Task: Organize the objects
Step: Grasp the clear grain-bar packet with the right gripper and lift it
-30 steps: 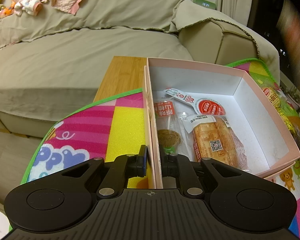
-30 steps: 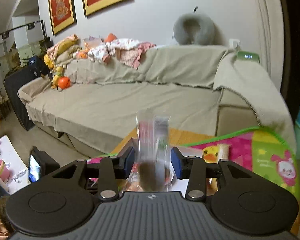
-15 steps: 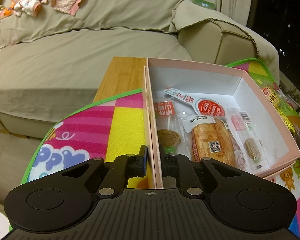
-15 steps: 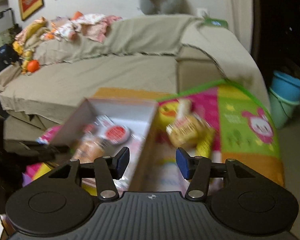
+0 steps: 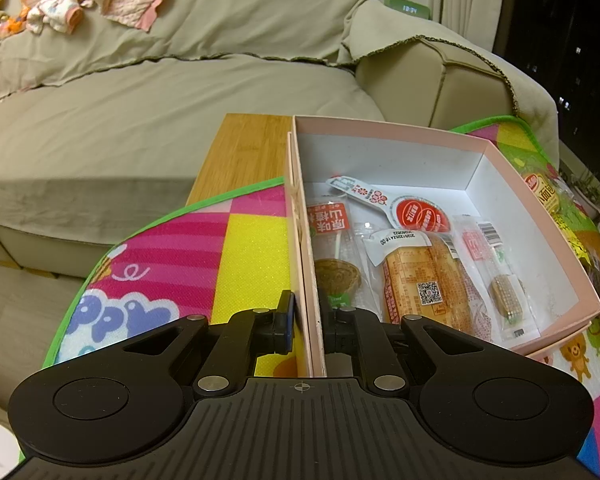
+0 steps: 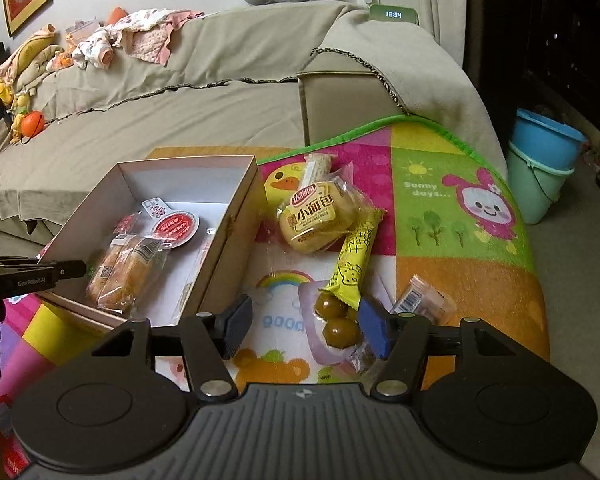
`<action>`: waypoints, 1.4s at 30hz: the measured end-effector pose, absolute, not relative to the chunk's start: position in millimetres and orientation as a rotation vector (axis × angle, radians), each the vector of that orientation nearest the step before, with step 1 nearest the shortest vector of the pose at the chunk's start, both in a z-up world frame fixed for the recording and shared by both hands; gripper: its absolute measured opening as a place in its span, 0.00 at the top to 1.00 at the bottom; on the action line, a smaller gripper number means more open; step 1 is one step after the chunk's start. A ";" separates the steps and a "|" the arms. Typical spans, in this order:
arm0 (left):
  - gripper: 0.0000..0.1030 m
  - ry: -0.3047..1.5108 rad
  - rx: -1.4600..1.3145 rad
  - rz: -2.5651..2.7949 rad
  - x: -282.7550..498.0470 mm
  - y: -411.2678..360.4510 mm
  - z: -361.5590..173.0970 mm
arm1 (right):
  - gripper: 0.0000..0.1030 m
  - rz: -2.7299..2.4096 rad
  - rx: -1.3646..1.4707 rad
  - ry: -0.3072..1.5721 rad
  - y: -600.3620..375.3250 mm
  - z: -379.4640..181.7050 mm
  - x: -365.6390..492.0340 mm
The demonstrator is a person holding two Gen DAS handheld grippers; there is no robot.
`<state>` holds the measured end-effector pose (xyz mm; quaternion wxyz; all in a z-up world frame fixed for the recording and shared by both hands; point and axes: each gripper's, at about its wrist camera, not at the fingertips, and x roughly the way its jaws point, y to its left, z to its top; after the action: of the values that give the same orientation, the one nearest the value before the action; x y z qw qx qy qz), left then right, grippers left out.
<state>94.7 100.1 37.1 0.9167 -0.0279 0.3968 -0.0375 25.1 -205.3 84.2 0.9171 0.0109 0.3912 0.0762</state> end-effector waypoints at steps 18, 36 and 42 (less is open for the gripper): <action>0.88 0.823 -0.046 -0.085 96.6 98.0 37.7 | 0.48 0.067 0.010 0.908 -180.8 63.0 228.0; 0.87 0.823 -0.054 -0.092 96.4 100.5 34.3 | 0.74 0.274 0.055 1.019 -207.3 73.3 115.5; 0.87 0.823 -0.054 -0.090 96.5 100.3 34.4 | 0.74 0.337 0.086 1.033 -212.5 81.3 55.3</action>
<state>96.5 100.3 34.4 0.9151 -0.0261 0.3999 -0.0439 55.3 -212.5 81.3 0.8550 0.0407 0.4914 0.1604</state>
